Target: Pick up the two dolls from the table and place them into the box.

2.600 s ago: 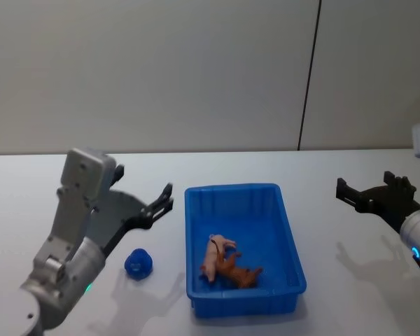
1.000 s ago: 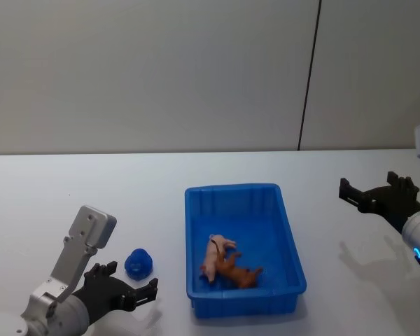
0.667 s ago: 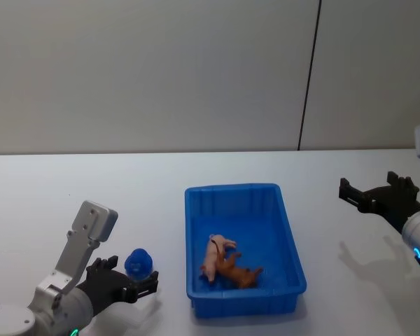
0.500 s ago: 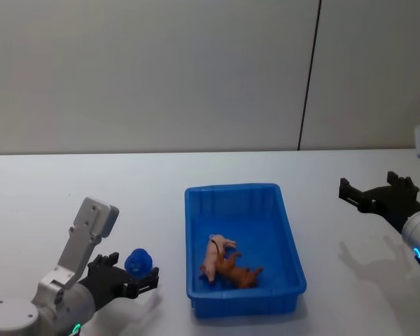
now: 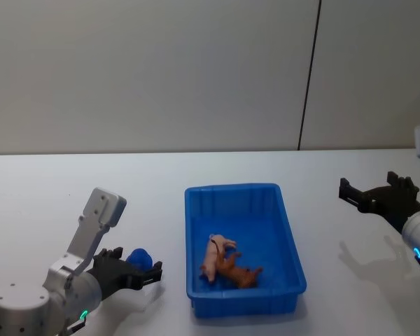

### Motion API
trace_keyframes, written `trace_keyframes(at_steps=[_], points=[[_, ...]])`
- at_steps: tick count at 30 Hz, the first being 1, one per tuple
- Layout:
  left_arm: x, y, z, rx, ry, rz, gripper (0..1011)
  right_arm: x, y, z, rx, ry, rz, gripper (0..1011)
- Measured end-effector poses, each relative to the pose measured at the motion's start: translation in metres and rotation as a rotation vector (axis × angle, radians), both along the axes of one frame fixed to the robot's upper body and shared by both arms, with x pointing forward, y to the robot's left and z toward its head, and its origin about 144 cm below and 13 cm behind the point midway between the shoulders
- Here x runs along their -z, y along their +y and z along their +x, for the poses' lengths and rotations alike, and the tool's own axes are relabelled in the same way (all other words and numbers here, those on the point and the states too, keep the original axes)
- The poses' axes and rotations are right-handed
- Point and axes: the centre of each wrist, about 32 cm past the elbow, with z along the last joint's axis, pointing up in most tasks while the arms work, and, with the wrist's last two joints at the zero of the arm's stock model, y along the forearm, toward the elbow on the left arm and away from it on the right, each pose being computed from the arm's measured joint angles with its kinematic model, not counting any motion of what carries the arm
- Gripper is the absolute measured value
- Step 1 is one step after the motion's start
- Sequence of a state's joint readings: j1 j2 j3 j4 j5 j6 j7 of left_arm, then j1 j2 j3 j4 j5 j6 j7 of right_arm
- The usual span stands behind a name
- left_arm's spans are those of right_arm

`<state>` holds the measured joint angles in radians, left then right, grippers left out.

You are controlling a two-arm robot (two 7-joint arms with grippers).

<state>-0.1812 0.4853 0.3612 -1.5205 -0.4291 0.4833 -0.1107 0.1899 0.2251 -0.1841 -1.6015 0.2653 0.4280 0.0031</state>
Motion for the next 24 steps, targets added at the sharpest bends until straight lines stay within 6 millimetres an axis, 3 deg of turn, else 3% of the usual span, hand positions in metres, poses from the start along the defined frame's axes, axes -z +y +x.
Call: trace_keyframes(at_steps=[17, 24], points=[[0.002, -0.005, 0.015, -0.012, 0.035, 0.032, 994, 0.000, 0.000, 0.000, 0.000, 0.000, 0.000, 1001], [0.002, -0.006, 0.017, -0.015, 0.042, 0.038, 834, 0.000, 0.000, 0.000, 0.000, 0.000, 0.000, 1001]])
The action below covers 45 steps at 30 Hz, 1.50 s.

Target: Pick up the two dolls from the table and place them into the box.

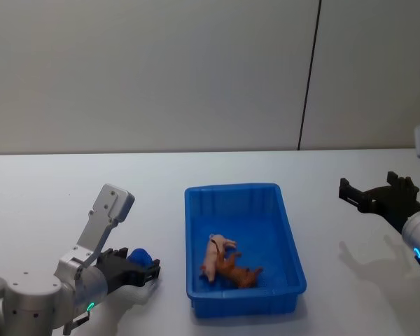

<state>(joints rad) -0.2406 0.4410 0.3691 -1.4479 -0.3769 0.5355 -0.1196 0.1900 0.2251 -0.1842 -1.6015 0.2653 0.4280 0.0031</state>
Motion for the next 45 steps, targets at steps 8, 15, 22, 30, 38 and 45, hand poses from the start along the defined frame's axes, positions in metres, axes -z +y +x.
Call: trace_keyframes(at_steps=[8, 15, 22, 30, 38, 45], points=[[0.000, -0.001, 0.002, -0.001, 0.004, 0.004, 621, 0.000, 0.000, 0.000, 0.000, 0.000, 0.000, 1001], [-0.001, -0.001, 0.001, 0.001, -0.005, 0.004, 538, 0.000, 0.000, 0.000, 0.000, 0.000, 0.000, 1001], [-0.006, 0.000, -0.002, -0.007, -0.052, 0.001, 491, 0.000, 0.000, 0.000, 0.000, 0.000, 0.000, 1001], [-0.016, 0.002, -0.005, -0.019, -0.135, -0.014, 442, 0.000, 0.000, 0.000, 0.000, 0.000, 0.000, 1001], [-0.032, 0.002, -0.006, 0.005, -0.244, -0.054, 387, 0.000, 0.000, 0.000, 0.000, 0.000, 0.000, 1001], [-0.044, 0.000, -0.003, 0.060, -0.304, -0.098, 351, 0.000, 0.000, 0.000, 0.000, 0.000, 0.000, 1001]])
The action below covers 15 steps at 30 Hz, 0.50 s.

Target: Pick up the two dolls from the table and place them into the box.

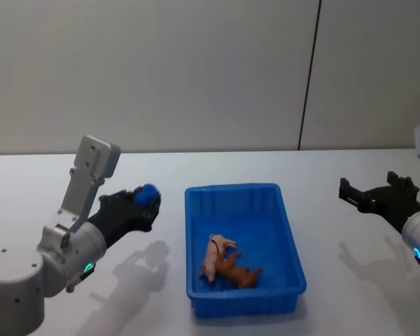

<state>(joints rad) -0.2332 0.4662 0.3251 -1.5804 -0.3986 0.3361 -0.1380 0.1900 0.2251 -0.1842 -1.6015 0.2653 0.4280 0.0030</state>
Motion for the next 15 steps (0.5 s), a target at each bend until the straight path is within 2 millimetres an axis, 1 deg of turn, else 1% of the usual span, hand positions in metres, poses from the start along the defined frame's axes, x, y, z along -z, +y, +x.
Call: trace_keyframes(at_steps=[6, 15], points=[[-0.010, -0.004, 0.005, 0.082, -0.042, -0.042, 305, 0.000, 0.000, 0.000, 0.000, 0.000, 0.000, 1001], [-0.019, -0.010, 0.014, 0.199, -0.061, -0.082, 257, 0.000, 0.000, 0.000, 0.000, 0.000, 0.000, 1001]])
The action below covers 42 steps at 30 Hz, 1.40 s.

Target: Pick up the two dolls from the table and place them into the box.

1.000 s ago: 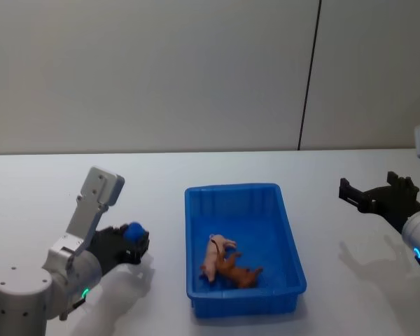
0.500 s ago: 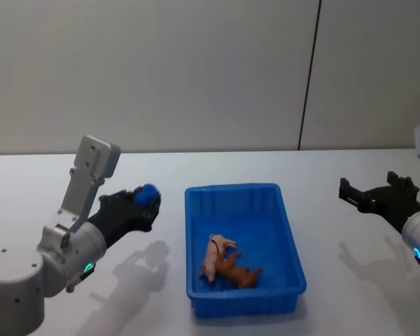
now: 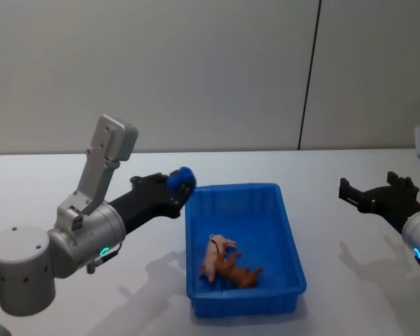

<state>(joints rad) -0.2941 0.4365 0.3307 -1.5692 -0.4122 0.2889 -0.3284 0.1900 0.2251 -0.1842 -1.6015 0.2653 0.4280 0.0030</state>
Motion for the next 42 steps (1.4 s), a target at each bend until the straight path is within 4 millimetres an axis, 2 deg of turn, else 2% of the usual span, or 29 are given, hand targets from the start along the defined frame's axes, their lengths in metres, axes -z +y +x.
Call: trace_keyframes(at_steps=[16, 24, 34, 42], points=[[-0.006, -0.016, 0.028, 0.246, 0.024, -0.035, 175, 0.000, 0.000, 0.000, 0.000, 0.000, 0.000, 1001], [-0.004, -0.028, 0.049, 0.384, 0.058, -0.036, 132, 0.000, 0.000, 0.000, 0.000, 0.000, 0.000, 1001], [0.000, -0.047, 0.077, 0.540, 0.109, -0.025, 131, 0.000, 0.000, 0.000, 0.000, 0.000, 0.000, 1001], [0.002, -0.056, 0.089, 0.602, 0.131, -0.018, 131, 0.000, 0.000, 0.000, 0.000, 0.000, 0.000, 1001]])
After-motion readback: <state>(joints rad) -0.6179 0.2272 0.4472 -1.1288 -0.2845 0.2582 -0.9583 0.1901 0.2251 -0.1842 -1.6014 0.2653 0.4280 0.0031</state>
